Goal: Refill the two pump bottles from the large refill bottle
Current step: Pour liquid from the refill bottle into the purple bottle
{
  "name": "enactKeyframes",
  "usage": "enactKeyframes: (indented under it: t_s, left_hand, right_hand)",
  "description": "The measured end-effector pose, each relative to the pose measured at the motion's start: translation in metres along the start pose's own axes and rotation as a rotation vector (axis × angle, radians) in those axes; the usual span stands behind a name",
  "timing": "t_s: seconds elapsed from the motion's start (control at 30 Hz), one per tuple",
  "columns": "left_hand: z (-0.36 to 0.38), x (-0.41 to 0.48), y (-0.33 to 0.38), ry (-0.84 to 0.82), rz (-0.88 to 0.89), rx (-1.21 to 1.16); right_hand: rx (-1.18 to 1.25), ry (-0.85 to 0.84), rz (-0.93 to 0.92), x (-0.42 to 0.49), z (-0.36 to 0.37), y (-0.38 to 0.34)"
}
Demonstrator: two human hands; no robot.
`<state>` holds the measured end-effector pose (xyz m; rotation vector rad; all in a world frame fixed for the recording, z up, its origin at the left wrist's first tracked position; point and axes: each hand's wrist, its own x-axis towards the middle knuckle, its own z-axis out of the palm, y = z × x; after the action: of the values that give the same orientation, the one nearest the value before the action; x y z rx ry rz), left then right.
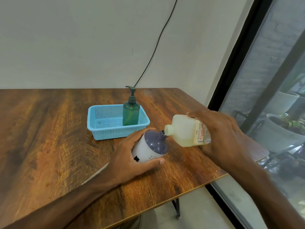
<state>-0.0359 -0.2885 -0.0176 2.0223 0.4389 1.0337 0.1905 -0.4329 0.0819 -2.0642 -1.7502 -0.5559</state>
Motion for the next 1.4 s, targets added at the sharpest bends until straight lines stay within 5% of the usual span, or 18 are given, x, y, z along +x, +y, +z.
enactKeyframes:
  t_s: [1.4]
  left_hand:
    - [0.0,0.0,-0.002,0.009,0.002,0.003]
  right_hand:
    - [-0.029,-0.024,0.024,0.005,-0.007,-0.009]
